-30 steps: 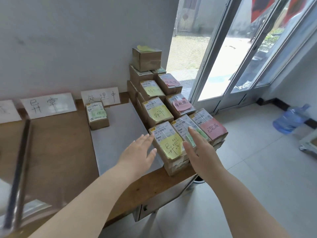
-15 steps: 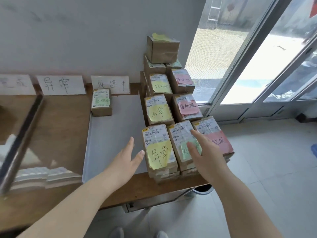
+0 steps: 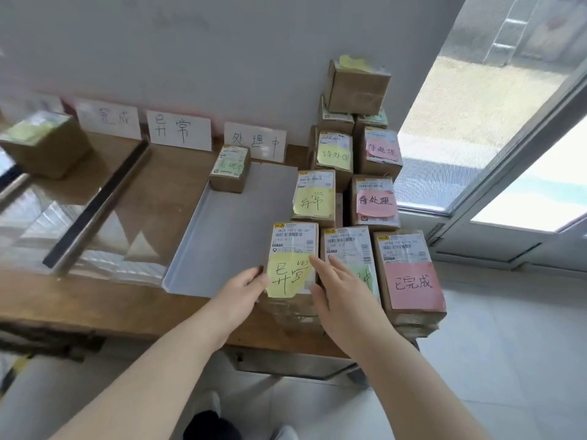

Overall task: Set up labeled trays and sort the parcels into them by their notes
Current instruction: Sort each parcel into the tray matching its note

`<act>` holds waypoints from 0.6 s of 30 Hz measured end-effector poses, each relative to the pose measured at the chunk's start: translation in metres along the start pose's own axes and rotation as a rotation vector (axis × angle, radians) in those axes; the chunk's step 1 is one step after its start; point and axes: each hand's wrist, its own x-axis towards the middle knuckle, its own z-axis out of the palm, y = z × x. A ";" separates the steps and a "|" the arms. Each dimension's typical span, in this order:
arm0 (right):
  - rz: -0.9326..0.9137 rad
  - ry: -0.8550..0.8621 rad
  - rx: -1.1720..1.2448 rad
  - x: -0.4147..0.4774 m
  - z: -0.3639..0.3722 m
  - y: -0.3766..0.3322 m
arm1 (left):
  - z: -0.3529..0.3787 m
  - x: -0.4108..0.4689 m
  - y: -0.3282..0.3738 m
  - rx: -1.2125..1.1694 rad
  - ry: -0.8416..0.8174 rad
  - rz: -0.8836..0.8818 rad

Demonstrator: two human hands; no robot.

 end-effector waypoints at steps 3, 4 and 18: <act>-0.009 -0.012 0.015 -0.001 -0.001 -0.003 | 0.005 -0.007 0.002 -0.080 0.009 0.004; -0.014 0.000 0.038 -0.001 -0.001 -0.004 | 0.006 -0.009 0.002 -0.095 0.017 0.009; -0.111 0.081 0.179 -0.015 -0.004 0.002 | 0.009 -0.029 0.011 -0.294 0.033 0.070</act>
